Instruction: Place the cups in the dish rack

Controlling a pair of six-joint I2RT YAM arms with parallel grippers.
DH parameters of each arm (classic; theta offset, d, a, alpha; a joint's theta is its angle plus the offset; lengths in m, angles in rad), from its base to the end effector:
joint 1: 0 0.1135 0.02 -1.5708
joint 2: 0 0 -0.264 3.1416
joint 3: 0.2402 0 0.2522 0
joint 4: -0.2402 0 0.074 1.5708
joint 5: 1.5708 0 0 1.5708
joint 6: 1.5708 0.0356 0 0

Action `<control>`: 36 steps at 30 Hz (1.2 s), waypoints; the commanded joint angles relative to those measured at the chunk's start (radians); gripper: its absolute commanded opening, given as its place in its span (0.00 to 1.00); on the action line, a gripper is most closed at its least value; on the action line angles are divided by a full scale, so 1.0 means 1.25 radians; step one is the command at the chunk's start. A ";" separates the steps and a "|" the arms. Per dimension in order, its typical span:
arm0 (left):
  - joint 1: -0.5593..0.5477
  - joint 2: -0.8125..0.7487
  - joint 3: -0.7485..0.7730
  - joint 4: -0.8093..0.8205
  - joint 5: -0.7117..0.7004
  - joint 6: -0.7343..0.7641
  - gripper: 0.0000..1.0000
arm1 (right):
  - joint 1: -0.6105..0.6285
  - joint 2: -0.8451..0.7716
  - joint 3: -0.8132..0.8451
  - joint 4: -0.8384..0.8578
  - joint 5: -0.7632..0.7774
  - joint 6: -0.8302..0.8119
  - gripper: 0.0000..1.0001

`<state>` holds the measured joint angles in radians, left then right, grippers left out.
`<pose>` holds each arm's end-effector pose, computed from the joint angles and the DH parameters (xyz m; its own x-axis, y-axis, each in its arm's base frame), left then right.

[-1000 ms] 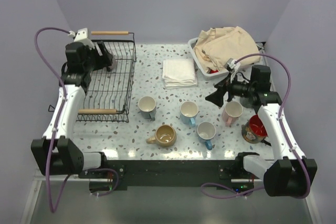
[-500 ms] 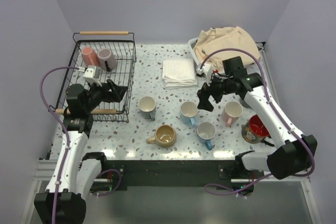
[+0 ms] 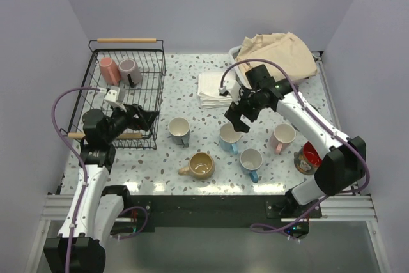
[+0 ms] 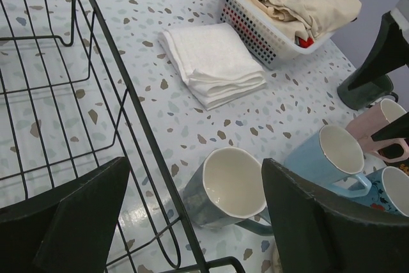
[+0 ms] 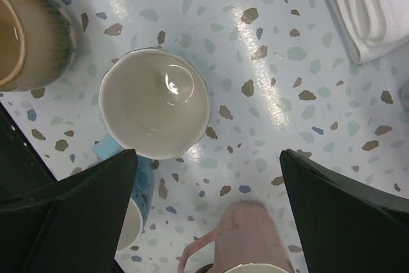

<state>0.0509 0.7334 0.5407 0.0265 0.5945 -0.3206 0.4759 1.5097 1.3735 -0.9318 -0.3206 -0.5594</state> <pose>0.1786 -0.0109 0.2851 -0.3174 -0.2776 -0.9068 0.4315 0.8092 -0.3987 0.2674 0.1505 0.3087 -0.3578 -0.7510 -0.5550 -0.8963 0.4430 -0.0217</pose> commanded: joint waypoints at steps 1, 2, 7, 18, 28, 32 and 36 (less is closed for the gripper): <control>0.000 -0.028 0.003 0.033 -0.017 0.022 0.90 | 0.012 0.030 0.045 -0.006 0.070 -0.007 0.98; 0.000 -0.030 0.003 0.032 -0.018 0.022 0.90 | 0.014 0.037 0.045 -0.007 0.075 -0.005 0.98; 0.000 -0.031 0.002 0.032 -0.014 0.021 0.90 | 0.027 0.087 0.039 0.023 0.082 0.024 0.93; 0.000 -0.048 0.002 0.030 -0.019 0.022 0.90 | 0.066 0.196 0.061 0.052 0.108 -0.021 0.63; 0.000 -0.049 -0.001 0.045 0.004 0.016 0.90 | 0.070 0.190 0.057 0.069 0.052 -0.013 0.00; -0.001 -0.042 -0.010 0.076 0.036 -0.045 0.90 | 0.068 0.150 0.095 0.061 0.025 0.013 0.00; -0.003 -0.044 0.035 0.059 0.059 -0.148 0.90 | 0.059 0.093 0.156 0.047 -0.021 0.049 0.00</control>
<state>0.0509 0.6830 0.5316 0.0578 0.6144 -0.3756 0.5587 1.7729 1.4429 -0.8864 -0.2440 -0.5583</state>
